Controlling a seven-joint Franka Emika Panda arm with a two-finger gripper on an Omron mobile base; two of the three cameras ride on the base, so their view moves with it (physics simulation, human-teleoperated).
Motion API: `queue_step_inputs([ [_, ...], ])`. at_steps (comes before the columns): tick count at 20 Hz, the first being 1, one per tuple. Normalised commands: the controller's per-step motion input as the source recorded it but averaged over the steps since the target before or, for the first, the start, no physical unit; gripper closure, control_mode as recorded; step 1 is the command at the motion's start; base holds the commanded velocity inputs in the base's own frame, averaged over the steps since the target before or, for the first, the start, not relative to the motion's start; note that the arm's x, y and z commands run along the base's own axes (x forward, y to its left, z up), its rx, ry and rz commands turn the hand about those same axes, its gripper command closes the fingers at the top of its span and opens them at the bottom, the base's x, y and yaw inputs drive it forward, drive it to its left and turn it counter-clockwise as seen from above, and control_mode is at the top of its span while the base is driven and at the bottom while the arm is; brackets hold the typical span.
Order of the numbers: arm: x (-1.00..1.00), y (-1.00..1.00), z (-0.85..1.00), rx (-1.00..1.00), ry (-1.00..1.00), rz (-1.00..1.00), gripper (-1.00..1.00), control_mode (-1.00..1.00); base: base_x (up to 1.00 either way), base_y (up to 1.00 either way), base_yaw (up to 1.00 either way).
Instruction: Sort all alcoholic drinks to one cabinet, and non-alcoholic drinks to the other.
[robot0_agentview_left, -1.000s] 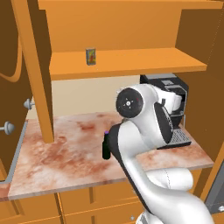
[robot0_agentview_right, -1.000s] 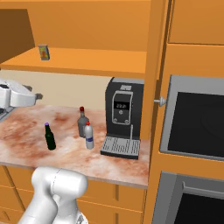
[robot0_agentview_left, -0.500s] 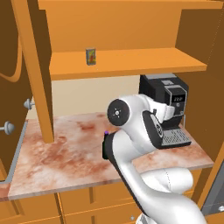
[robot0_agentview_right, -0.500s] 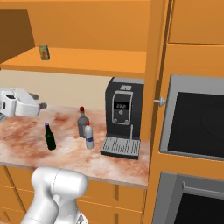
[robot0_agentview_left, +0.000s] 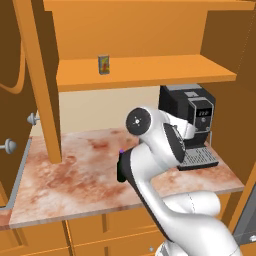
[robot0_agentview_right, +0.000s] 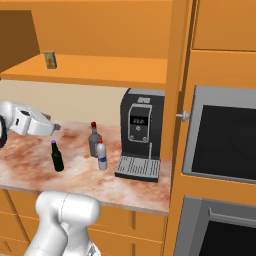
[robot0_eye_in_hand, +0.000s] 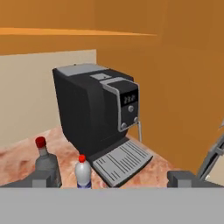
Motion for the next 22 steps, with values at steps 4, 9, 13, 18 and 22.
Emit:
queue_step_inputs([
  [4, 0.11, 0.00, -0.36, 0.07, 0.09, 0.00, -1.00, -1.00, 0.00, 0.00, 0.00],
  [9, 0.15, 0.00, -0.37, 0.02, 0.01, 0.00, -1.00, -1.00, 0.00, 0.00, 0.00],
  [13, 0.20, 0.00, -0.36, 0.00, 0.00, -0.01, -1.00, -1.00, 0.00, 0.00, 0.00],
  [18, 0.30, 0.00, -0.34, 0.00, 0.00, -0.05, -1.00, -1.00, 0.00, 0.00, 0.00],
  [22, 0.27, 0.00, -0.28, 0.00, 0.00, -0.06, -1.00, -1.00, 0.00, 0.00, 0.00],
])
